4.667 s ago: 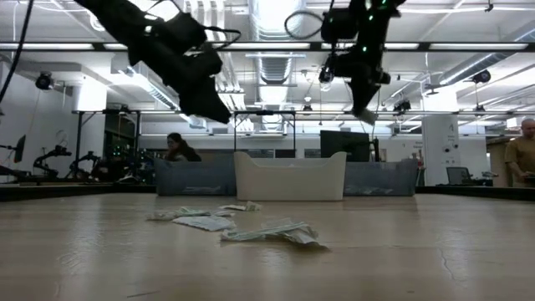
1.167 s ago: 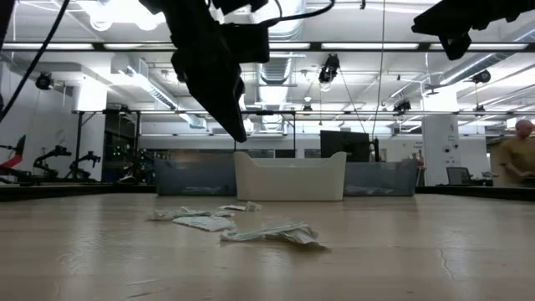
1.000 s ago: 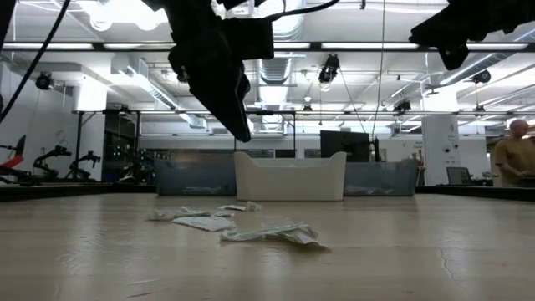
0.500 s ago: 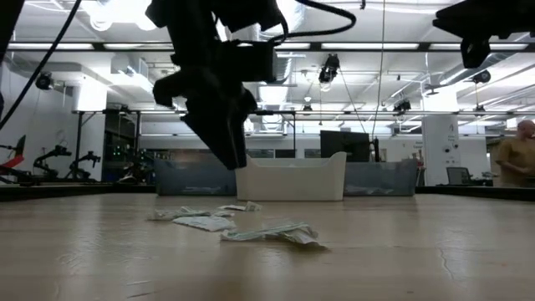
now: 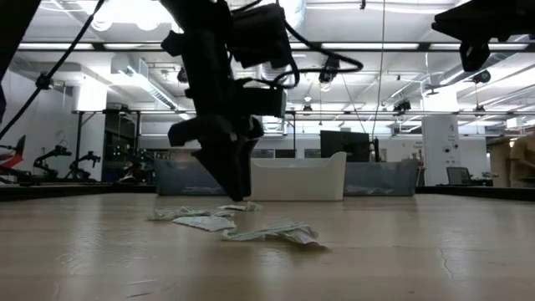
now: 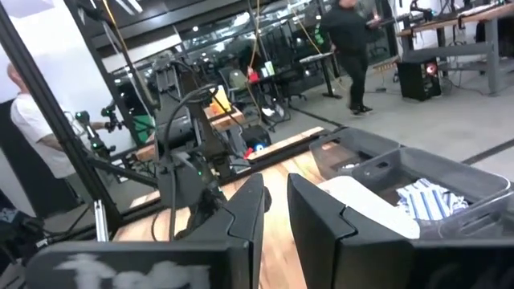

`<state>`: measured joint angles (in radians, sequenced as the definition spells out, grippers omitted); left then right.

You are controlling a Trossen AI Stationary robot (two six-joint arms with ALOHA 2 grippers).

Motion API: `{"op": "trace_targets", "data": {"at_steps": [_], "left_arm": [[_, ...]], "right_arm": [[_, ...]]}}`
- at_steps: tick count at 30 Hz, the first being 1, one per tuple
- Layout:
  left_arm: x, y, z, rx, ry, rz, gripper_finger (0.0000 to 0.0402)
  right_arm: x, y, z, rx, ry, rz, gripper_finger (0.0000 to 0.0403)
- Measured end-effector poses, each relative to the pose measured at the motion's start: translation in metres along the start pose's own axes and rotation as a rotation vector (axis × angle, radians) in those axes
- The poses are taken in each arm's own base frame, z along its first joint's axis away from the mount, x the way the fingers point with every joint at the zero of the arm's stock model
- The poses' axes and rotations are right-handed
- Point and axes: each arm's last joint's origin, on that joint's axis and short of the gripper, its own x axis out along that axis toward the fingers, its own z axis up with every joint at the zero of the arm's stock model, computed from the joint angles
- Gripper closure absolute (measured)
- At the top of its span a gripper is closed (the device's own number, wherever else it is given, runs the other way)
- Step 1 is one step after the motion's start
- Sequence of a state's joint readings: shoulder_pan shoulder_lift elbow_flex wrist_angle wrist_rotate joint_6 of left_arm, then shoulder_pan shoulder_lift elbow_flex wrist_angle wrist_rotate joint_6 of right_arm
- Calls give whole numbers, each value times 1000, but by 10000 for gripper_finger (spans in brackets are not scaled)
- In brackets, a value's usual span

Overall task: Pick & Place First Aid Supplies
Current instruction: Put the green bandage into the left black bin

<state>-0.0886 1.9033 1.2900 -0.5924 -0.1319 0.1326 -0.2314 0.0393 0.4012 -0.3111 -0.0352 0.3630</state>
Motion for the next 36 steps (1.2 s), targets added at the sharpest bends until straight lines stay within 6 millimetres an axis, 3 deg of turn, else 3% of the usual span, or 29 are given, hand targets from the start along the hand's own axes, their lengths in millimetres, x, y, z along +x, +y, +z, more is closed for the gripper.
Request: {"op": "trace_targets", "data": {"at_steps": [11,23,29,36], "left_arm": [[20,-1,-3,-15,50,-12,257],[32,-4,-5,-15,69,-58,358],[44,-6,-9,-24,105,-100,379],[36,-5,-8,-74,96,-101,399]], "right_arm": [[2,-1,-1,5,10,-5,337],[2,-1,-1,5,10,-5,349],[2,-1,-1,5,10,-5,350],[2,-1,-1,5,9,-5,348]]}}
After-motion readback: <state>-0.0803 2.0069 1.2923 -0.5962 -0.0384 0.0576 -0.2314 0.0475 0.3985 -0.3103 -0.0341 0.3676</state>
